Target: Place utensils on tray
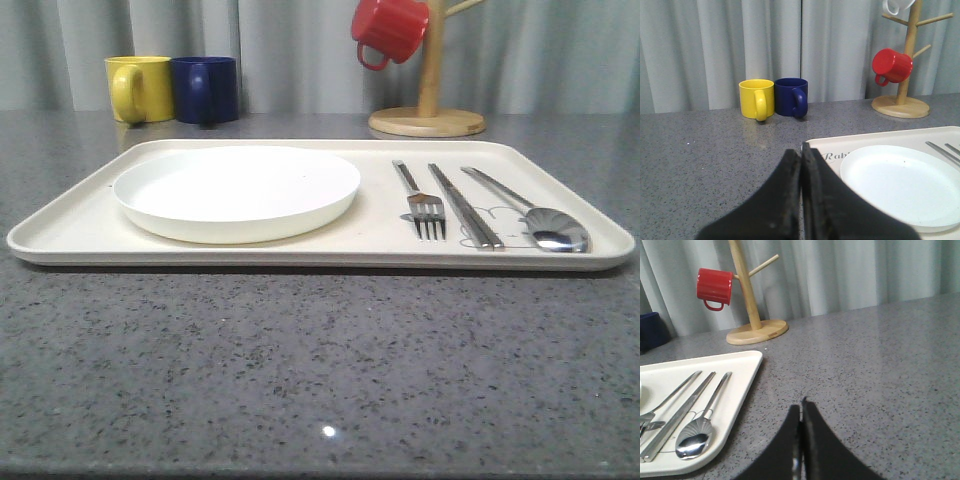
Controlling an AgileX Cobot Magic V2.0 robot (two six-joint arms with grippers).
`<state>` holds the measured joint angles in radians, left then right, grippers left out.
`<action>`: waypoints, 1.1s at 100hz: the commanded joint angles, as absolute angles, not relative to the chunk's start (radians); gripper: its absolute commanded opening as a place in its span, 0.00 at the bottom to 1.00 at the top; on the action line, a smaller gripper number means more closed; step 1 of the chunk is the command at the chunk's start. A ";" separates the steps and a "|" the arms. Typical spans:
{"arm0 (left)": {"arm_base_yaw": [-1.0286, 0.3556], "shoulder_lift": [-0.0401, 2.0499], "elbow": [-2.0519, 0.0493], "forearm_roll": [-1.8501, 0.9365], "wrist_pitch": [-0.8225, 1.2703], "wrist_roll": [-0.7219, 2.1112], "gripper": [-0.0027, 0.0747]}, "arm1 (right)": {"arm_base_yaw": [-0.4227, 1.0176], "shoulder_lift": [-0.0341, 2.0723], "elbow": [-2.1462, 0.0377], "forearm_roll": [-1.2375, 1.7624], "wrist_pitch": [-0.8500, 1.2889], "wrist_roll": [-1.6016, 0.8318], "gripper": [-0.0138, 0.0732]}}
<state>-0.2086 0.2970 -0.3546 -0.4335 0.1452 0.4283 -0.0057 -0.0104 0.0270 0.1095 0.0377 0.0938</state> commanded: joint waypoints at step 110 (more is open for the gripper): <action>-0.214 0.270 -0.335 0.000 0.049 0.051 0.01 | -0.010 -0.033 0.009 0.107 -0.031 0.082 0.08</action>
